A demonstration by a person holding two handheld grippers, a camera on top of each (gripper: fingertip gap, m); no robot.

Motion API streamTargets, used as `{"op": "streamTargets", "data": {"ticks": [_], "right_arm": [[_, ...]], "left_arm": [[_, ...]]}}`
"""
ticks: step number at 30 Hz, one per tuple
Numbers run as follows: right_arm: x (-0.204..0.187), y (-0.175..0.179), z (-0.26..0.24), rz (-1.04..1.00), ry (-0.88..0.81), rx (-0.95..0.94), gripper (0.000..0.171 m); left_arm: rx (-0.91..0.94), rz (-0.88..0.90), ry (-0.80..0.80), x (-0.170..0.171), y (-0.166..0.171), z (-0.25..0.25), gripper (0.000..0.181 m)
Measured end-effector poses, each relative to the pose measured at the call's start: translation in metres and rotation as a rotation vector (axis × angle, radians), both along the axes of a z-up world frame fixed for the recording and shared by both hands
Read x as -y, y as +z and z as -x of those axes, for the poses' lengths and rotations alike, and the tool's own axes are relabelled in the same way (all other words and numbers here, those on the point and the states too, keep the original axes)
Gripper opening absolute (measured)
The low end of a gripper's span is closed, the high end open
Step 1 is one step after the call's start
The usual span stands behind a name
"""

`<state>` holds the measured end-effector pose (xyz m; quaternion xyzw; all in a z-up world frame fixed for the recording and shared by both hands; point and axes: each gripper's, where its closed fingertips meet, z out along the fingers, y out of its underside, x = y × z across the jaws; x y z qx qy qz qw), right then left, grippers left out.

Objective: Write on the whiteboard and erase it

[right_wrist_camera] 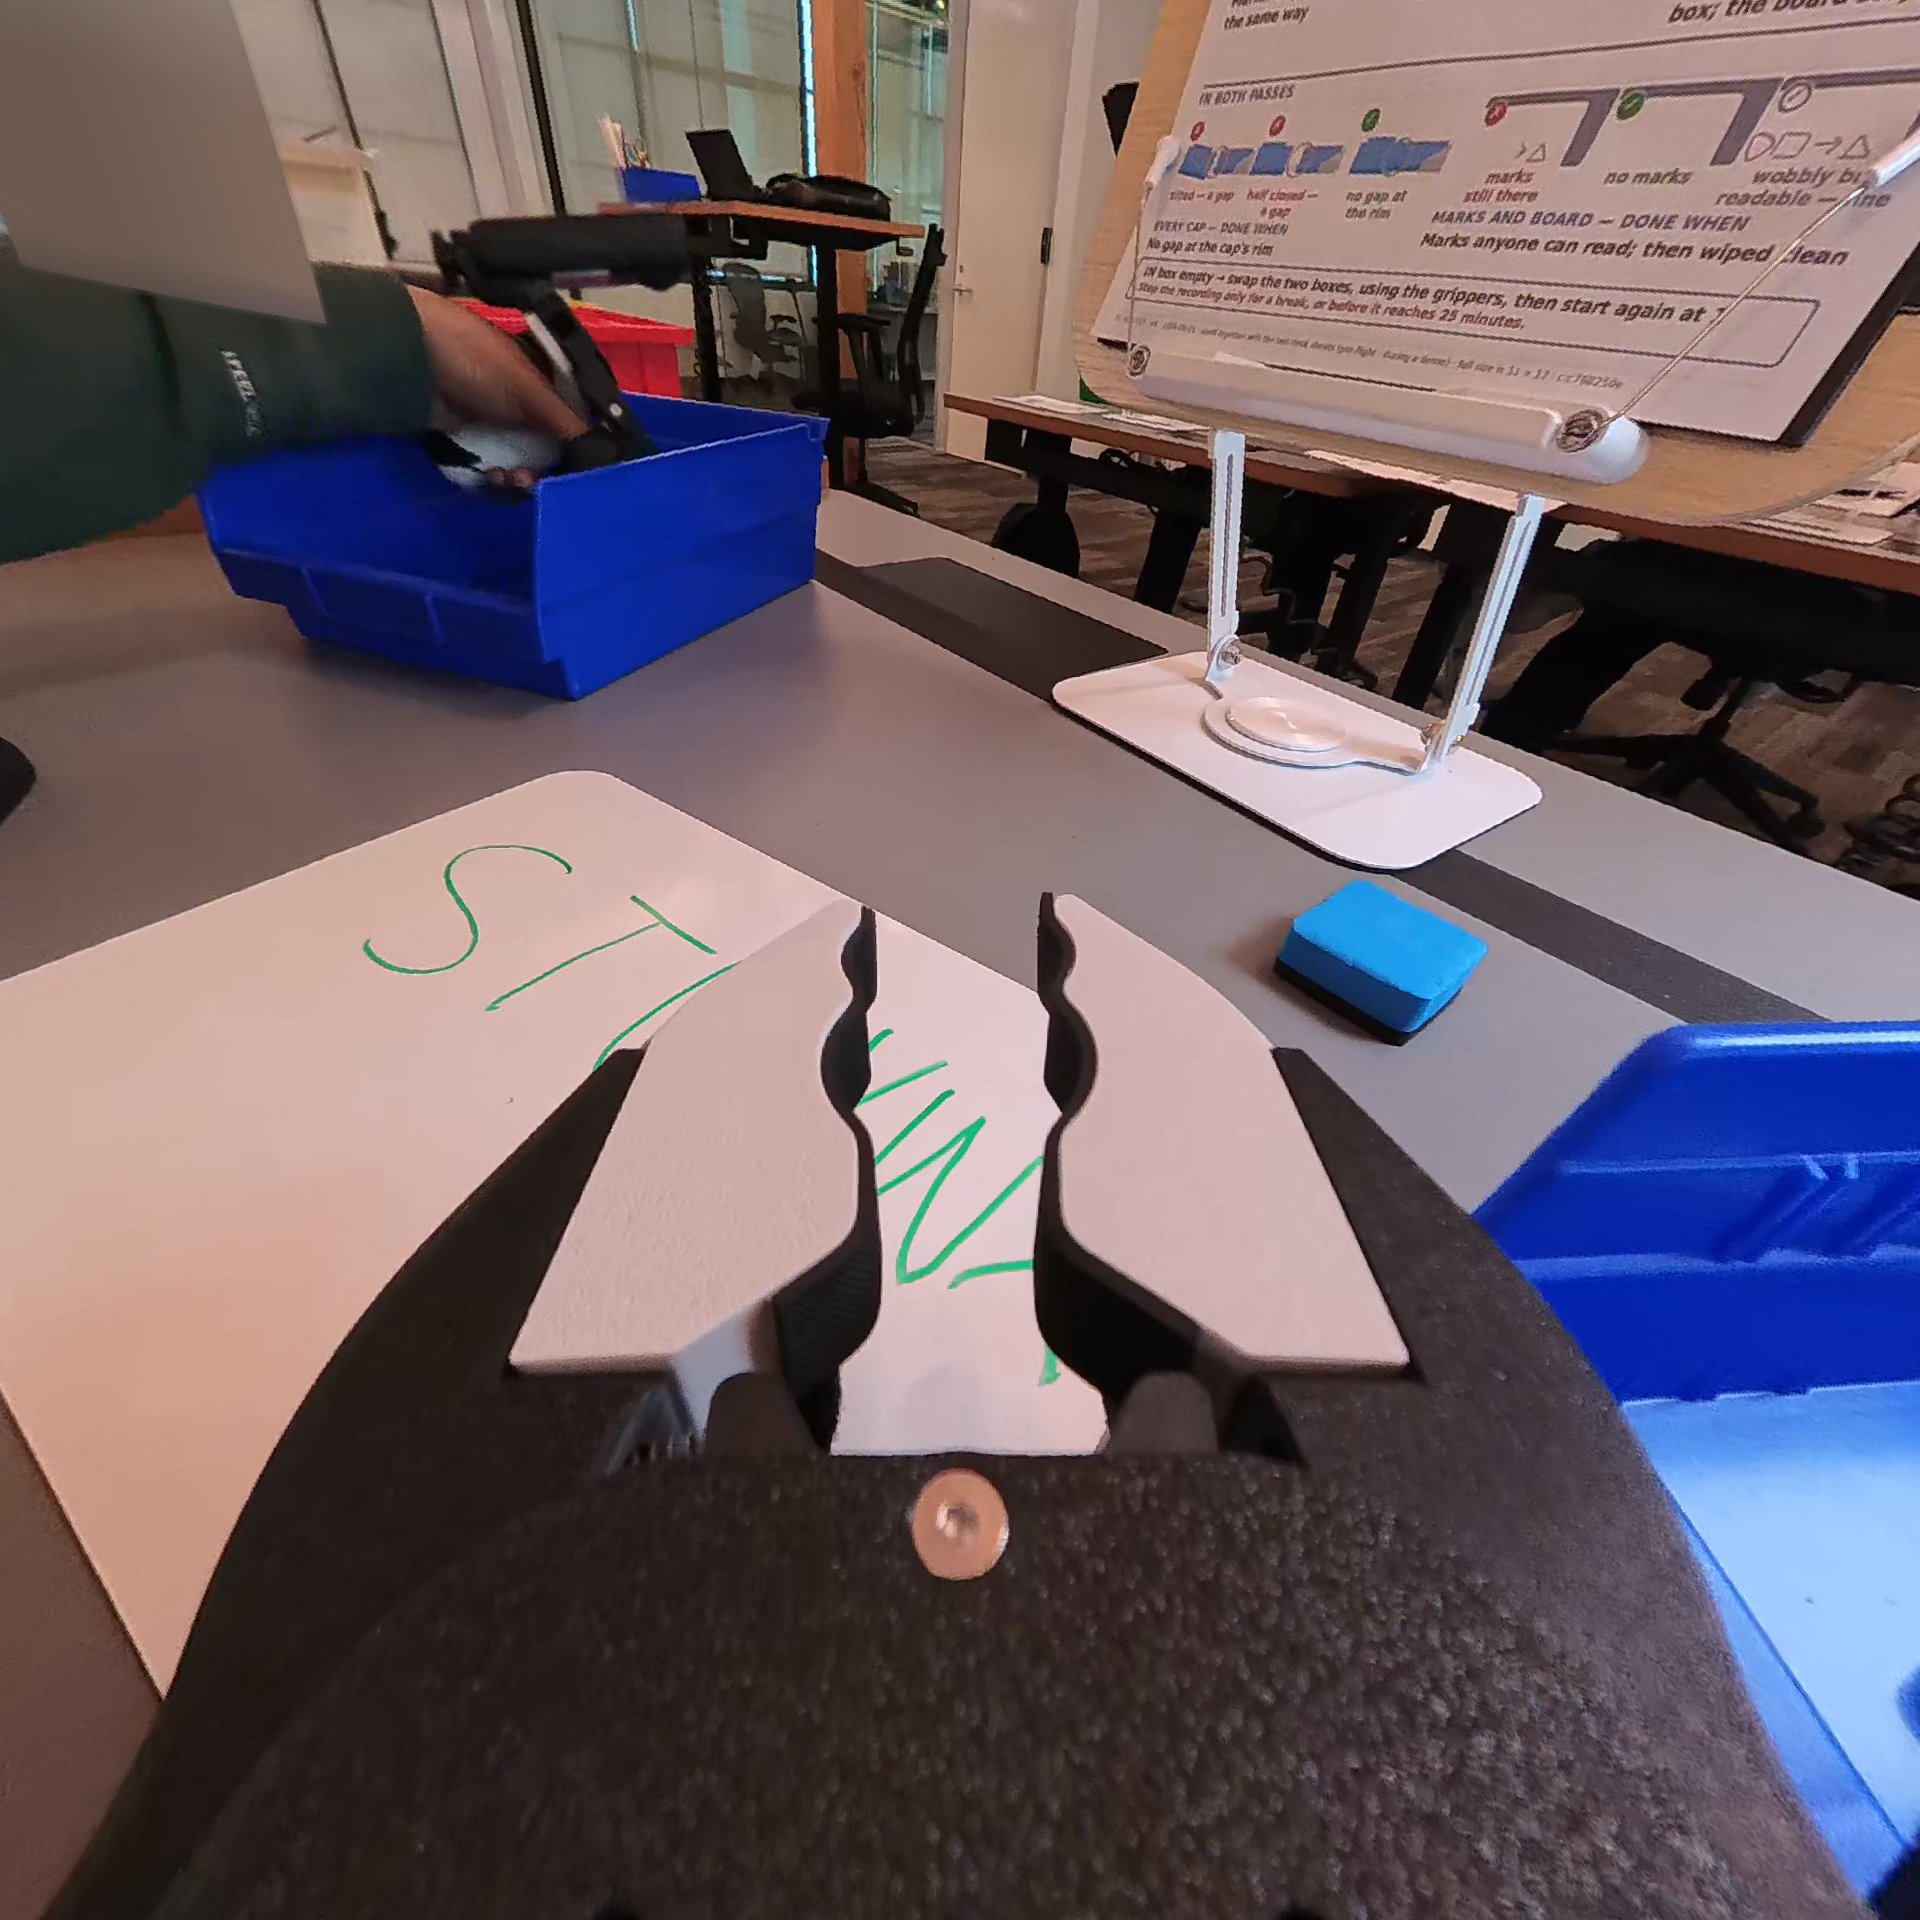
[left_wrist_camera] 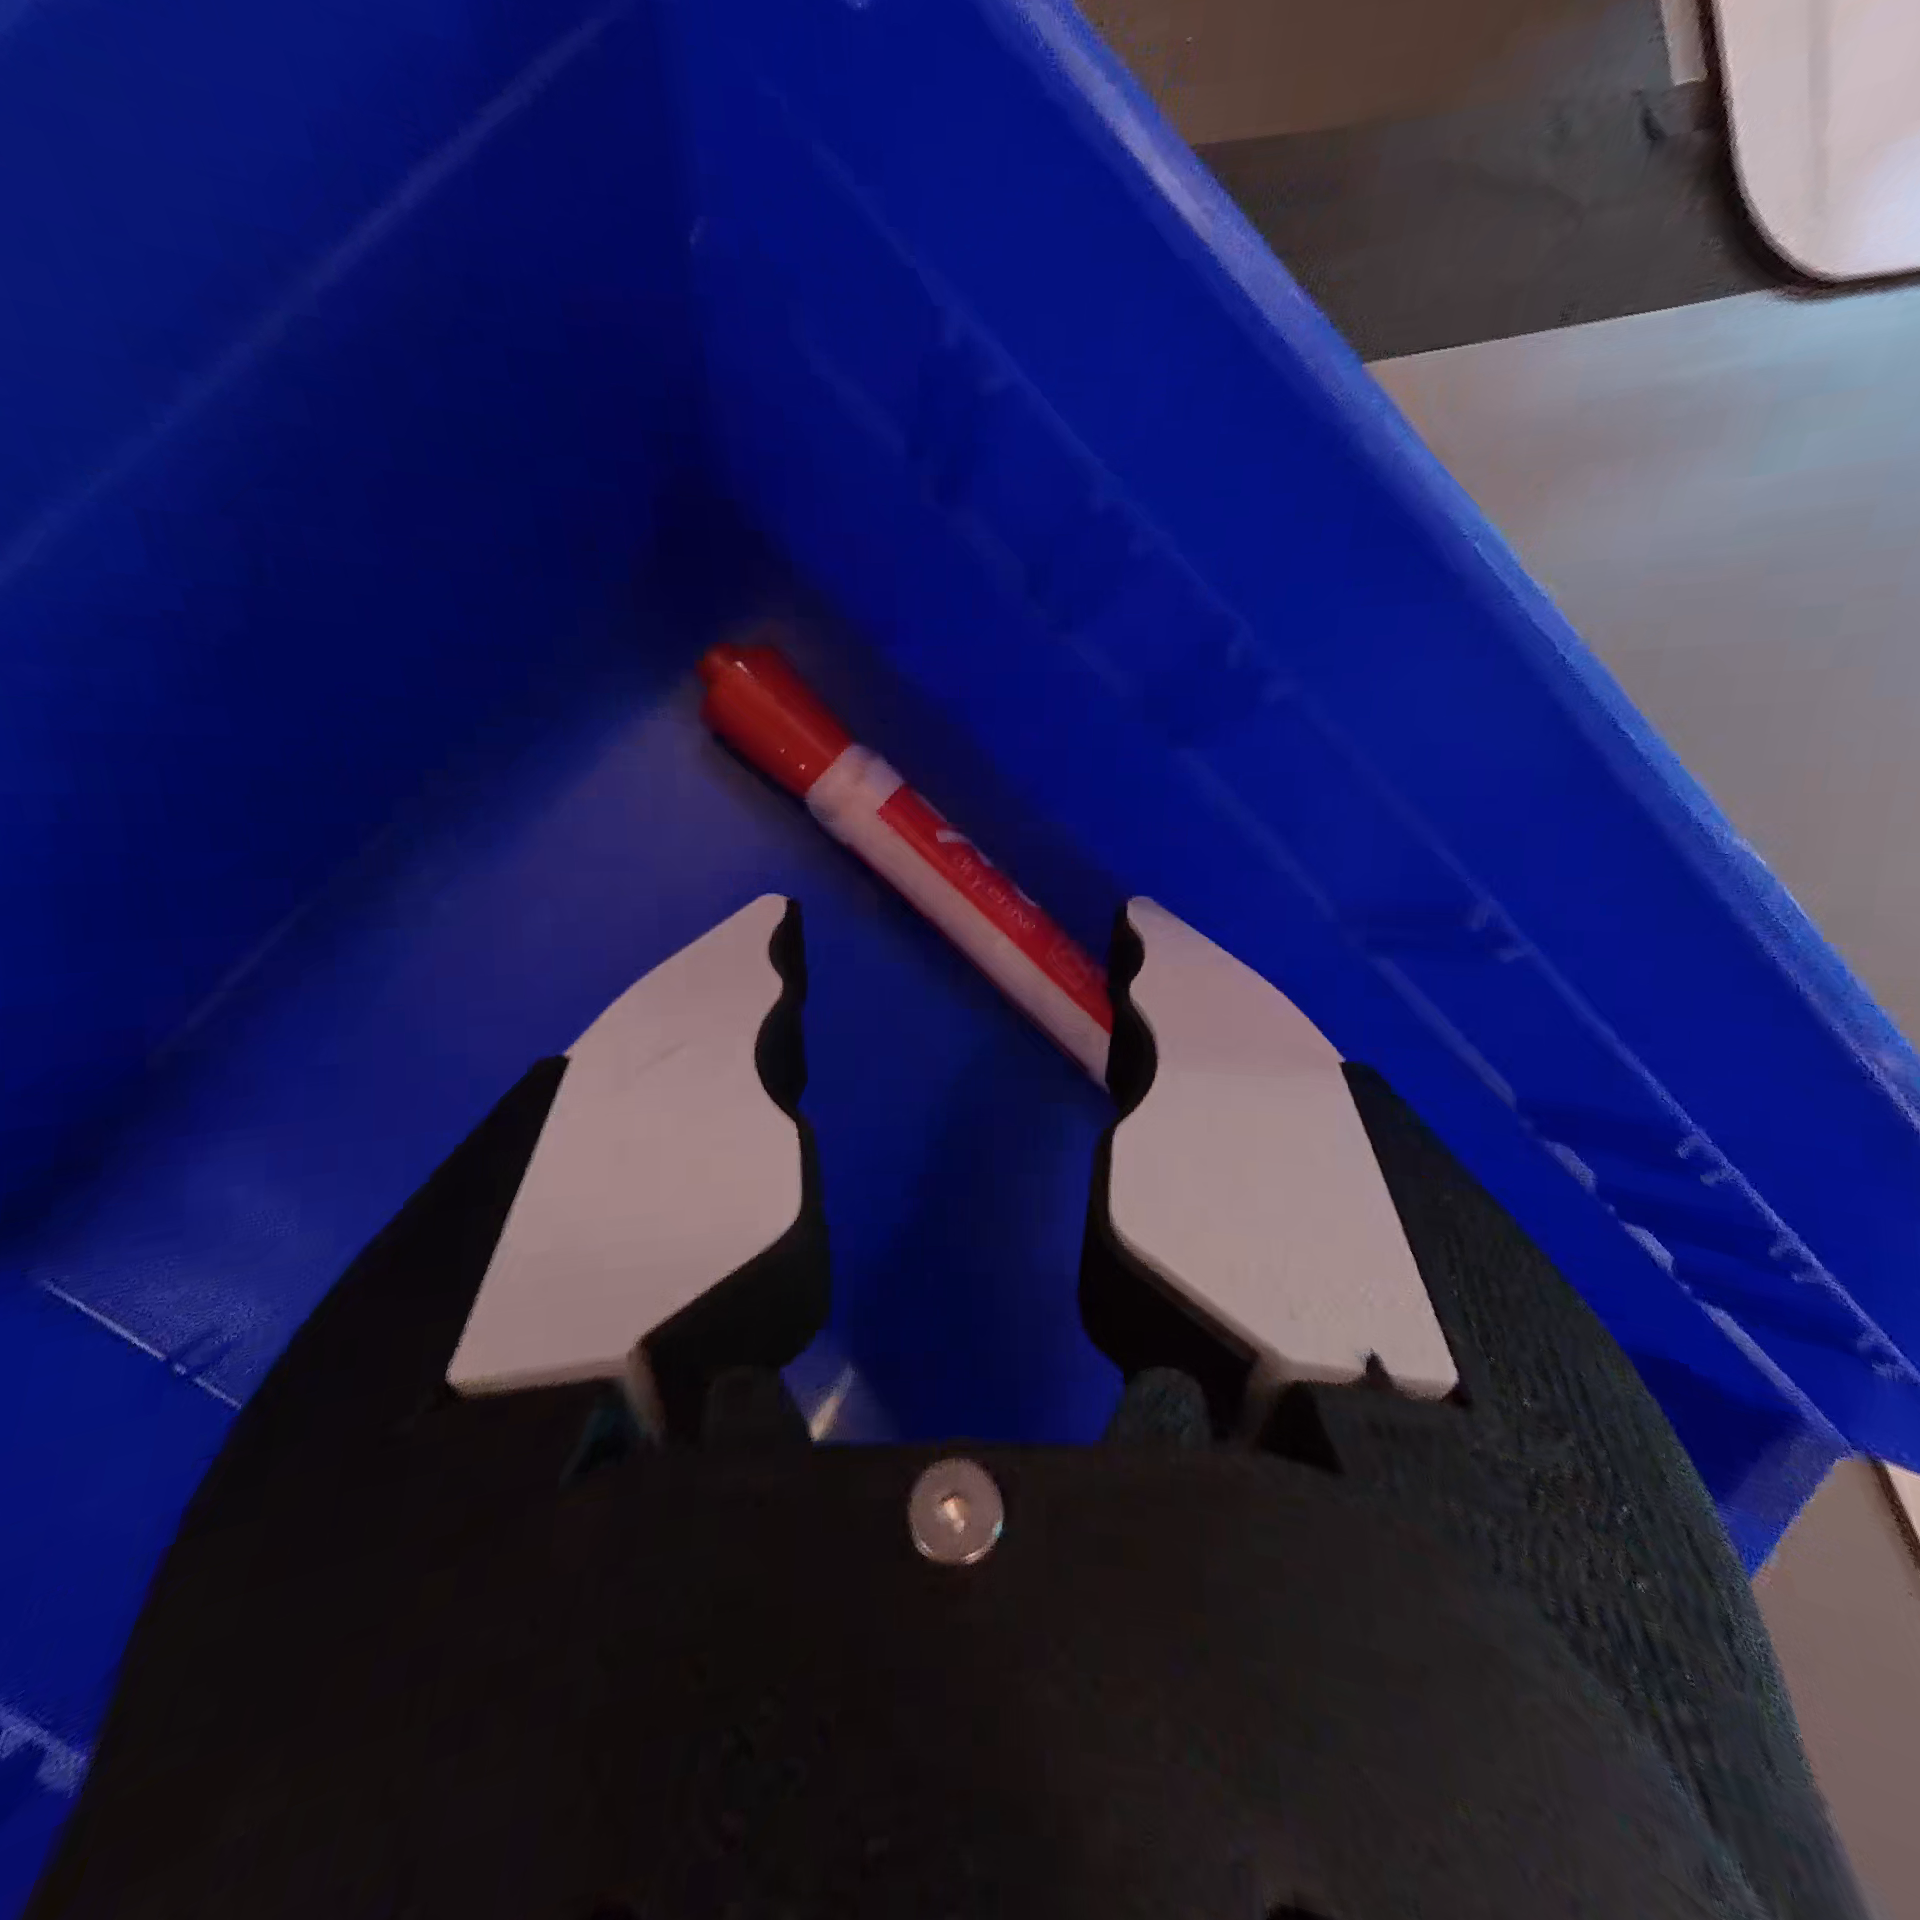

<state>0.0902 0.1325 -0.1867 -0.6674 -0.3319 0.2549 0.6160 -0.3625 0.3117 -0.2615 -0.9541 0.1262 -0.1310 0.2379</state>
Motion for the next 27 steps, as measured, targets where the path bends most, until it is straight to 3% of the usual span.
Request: {"op": "streamTargets", "data": {"ticks": [3, 9, 14, 16, 19, 22, 27], "right_arm": [[0.000, 0.000, 0.001, 0.003, 0.000, -0.001, 0.029], [-0.001, -0.001, -0.001, 0.004, -0.009, 0.009, 0.028], [0.001, 0.000, 0.001, -0.011, -0.004, 0.023, 0.028], [0.003, 0.002, 0.003, -0.026, 0.001, 0.035, 0.028], [0.005, 0.003, 0.006, -0.040, 0.010, 0.041, 0.028], [0.006, 0.004, 0.008, -0.040, 0.019, 0.030, 0.028], [0.008, 0.007, 0.013, -0.072, 0.018, 0.029, 0.034]], "left_arm": [[-0.087, 0.039, -0.028, -0.002, -0.014, -0.003, 0.058], [-0.475, 0.037, -0.193, 0.003, -0.016, 0.011, 0.023], [-0.610, 0.060, -0.255, 0.013, -0.014, 0.024, 0.019], [-0.615, 0.009, -0.265, 0.016, -0.008, 0.025, 0.019], [-0.619, -0.152, -0.259, 0.024, 0.030, 0.021, 0.018], [-0.510, -0.396, -0.271, 0.040, 0.087, -0.002, 0.019], [0.184, -0.824, -0.411, 0.108, 0.199, -0.102, 0.018]]}}
